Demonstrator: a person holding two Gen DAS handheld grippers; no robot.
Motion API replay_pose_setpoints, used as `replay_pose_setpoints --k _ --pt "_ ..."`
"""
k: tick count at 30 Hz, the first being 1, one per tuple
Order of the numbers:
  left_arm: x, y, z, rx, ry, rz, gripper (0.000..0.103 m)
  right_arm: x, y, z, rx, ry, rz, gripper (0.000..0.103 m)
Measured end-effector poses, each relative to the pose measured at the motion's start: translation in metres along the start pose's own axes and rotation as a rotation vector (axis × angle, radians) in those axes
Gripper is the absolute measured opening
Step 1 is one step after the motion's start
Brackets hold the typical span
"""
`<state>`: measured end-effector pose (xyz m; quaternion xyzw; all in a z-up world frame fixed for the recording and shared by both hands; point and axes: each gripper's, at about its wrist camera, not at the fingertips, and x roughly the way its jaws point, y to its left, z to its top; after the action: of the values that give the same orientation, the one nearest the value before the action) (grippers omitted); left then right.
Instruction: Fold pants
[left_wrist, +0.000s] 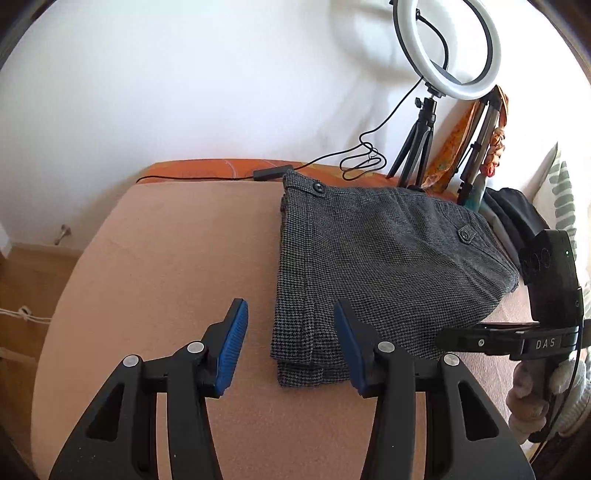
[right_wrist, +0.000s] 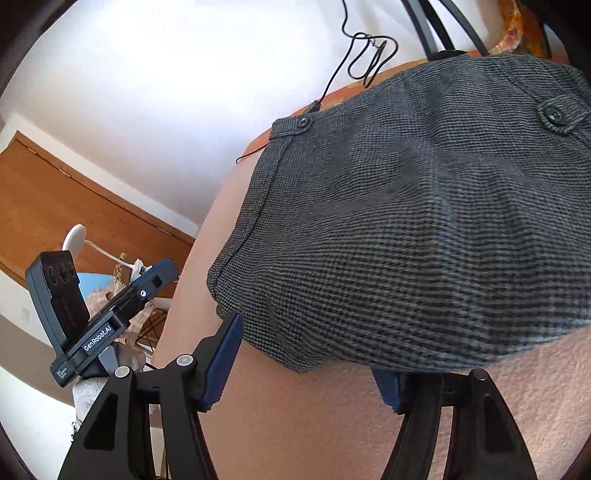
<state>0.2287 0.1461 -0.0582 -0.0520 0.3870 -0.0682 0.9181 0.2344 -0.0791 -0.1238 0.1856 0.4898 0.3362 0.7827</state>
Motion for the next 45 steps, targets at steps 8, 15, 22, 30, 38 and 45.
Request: replay_pose_setpoints --k 8,15,22,30,38,45 --pt "-0.006 0.009 0.0 -0.028 -0.017 0.007 0.047 -0.017 -0.011 0.013 0.194 0.015 0.218 0.019" --pt "0.005 -0.019 0.002 0.025 0.005 -0.003 0.047 -0.002 0.004 -0.013 -0.014 0.087 -0.052 0.039" --pt "0.018 -0.07 0.005 0.13 0.03 -0.046 0.047 -0.08 -0.047 -0.028 0.093 -0.09 -0.077 0.07" --pt "0.053 -0.127 0.006 0.233 0.057 -0.084 0.047 -0.153 -0.149 -0.021 0.449 -0.324 -0.146 0.075" --pt "0.086 -0.153 -0.007 0.29 0.119 -0.087 0.047 -0.155 -0.177 -0.005 0.585 -0.437 -0.125 0.053" --pt "0.101 -0.168 -0.021 0.392 0.145 -0.052 0.047 -0.181 -0.143 0.004 0.373 -0.451 -0.255 0.018"
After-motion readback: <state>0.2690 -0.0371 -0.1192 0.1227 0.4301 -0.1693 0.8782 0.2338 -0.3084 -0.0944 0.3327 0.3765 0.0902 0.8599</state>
